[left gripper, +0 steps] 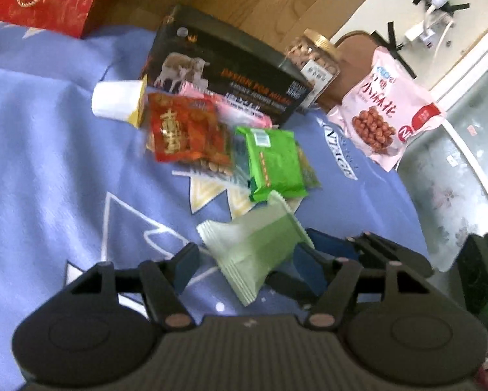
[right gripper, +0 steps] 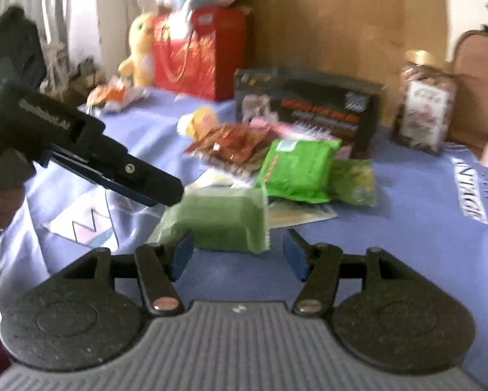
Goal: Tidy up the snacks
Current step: 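Carry the pale green packet into the black tin box and release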
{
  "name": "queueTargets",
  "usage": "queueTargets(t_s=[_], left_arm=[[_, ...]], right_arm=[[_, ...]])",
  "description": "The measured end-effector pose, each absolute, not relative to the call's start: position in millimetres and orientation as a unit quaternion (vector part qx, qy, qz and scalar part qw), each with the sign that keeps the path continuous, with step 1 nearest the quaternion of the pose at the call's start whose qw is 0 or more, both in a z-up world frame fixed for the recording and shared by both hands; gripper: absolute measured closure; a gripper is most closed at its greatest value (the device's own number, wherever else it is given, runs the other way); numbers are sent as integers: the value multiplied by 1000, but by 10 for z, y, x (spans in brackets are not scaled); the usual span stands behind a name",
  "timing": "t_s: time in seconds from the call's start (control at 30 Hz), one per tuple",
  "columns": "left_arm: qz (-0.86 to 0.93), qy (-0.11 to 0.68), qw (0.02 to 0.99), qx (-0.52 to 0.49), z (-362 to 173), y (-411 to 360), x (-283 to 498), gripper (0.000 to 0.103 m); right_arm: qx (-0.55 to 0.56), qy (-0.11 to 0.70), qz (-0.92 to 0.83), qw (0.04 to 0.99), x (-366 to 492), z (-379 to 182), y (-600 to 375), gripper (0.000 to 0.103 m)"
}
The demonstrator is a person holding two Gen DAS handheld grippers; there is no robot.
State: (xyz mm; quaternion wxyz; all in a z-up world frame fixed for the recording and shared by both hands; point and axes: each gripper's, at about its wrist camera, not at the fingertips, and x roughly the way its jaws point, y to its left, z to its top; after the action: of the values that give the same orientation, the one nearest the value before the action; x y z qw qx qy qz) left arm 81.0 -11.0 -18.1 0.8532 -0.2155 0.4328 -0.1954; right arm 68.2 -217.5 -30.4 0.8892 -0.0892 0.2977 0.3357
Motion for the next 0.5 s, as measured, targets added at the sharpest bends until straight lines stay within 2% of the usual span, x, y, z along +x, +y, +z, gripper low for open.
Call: queueTargets(t_s=[0.03, 0.07, 0.1, 0.17, 0.3, 0.5], left_arm=[[-198, 429, 856, -212, -188, -134, 805, 39], [-202, 428, 856, -208, -191, -166, 805, 49], [-204, 429, 857, -199, -198, -211, 817, 53], [-200, 422, 868, -170, -156, -288, 781, 57], [-206, 410, 873, -168, -39, -246, 755, 59], [-216, 364, 891, -167, 309, -167, 958, 59]], right_arm=[[-95, 293, 342, 888, 673, -307, -2155, 36], [-100, 291, 352, 884, 655, -301, -2121, 39], [-103, 286, 358, 883, 620, -286, -2100, 49], [-118, 274, 340, 892, 533, -275, -2060, 54], [-100, 255, 329, 904, 436, -173, -2124, 63], [-82, 207, 311, 924, 598, 47, -2103, 63]])
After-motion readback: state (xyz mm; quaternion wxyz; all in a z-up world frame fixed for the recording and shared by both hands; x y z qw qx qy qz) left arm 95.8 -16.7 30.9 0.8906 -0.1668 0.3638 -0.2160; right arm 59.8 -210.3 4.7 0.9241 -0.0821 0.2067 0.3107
